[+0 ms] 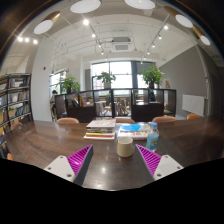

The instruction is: Pour water

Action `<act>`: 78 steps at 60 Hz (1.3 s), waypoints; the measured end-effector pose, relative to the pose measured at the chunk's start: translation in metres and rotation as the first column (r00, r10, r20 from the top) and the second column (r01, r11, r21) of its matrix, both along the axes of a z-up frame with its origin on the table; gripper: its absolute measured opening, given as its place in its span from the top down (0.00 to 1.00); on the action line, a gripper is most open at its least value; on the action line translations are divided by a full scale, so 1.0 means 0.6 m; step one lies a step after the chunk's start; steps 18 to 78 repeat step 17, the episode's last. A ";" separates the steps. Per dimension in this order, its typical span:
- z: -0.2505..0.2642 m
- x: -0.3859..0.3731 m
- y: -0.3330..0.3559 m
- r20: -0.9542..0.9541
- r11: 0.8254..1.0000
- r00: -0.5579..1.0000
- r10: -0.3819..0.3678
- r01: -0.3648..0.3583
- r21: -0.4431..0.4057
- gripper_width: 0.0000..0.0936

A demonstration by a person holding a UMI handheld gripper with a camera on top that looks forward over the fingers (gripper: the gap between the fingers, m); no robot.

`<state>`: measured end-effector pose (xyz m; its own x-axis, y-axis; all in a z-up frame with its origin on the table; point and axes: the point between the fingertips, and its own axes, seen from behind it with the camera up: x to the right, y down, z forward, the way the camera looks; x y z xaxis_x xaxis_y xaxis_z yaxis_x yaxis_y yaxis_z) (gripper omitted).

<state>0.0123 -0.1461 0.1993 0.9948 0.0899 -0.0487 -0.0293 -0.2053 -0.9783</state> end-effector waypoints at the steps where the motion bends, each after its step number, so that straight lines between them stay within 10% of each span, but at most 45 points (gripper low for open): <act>1: 0.004 -0.003 -0.003 0.001 1.000 1.000 0.001 -0.001 0.006 0.09; 78: 0.004 -0.033 -0.030 -0.010 0.999 0.999 0.039 -0.039 -0.013 0.08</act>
